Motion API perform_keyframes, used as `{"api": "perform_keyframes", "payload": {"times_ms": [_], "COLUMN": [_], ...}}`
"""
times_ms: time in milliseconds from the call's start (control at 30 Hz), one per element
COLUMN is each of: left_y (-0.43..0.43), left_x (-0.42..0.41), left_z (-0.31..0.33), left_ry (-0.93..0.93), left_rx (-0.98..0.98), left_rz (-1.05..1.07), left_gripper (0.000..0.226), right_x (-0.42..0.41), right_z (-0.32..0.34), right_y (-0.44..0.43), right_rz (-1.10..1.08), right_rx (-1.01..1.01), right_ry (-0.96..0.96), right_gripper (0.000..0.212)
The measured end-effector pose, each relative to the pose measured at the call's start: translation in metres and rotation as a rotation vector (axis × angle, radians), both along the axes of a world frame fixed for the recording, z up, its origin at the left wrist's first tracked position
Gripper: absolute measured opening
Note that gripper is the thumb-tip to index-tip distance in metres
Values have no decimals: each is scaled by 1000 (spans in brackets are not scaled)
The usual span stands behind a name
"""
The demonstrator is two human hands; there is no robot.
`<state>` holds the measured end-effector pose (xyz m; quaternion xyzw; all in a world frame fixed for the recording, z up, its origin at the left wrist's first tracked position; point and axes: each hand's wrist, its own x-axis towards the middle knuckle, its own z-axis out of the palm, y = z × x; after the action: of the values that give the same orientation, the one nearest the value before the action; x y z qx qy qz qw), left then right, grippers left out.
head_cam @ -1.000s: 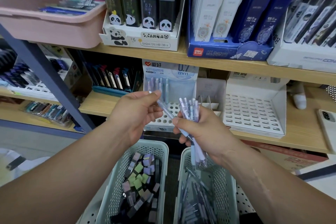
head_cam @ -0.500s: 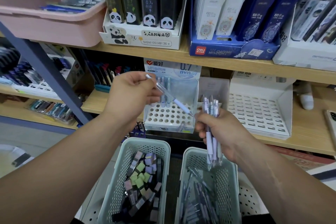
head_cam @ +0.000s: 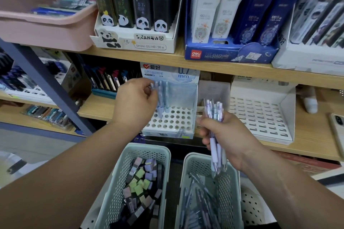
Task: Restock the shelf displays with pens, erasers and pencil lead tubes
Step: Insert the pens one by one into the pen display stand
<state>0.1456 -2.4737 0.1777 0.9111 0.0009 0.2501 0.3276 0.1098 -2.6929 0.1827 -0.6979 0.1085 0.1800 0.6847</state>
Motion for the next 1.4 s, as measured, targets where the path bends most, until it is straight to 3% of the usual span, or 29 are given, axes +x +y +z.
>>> {"api": "perform_keyframes", "payload": {"times_ms": [233,467,800,867,967,1067,1400], "left_y": [0,-9,-8,-17,-38,-45,-4], "left_x": [9,4,-6,-17,-40,-54,-50], "left_z": [-2,-9,-6,7,20,18,13], "left_ry": [-22,118,155,183,391,550,459], "left_rx": [93,41,-17,-188,-616,-854,-1188], "left_rz": [-5,2,62,11,-163,-234,-71], "left_gripper": [19,7,30,29,20,17,16], "right_x": [0,1,-6,-9,-13,-17,-17], "right_z": [2,3,3,3,3,0,1], "right_y": [-6,-7,2,6,16,27,48], "right_rz": [4,1,125,133,154,173,159], "right_rx": [30,82,133,108,80,79,69], "right_ry": [-3,1,-84,-101,-129,-132,-43], "right_gripper": [9,9,24,24,20,17,28]}}
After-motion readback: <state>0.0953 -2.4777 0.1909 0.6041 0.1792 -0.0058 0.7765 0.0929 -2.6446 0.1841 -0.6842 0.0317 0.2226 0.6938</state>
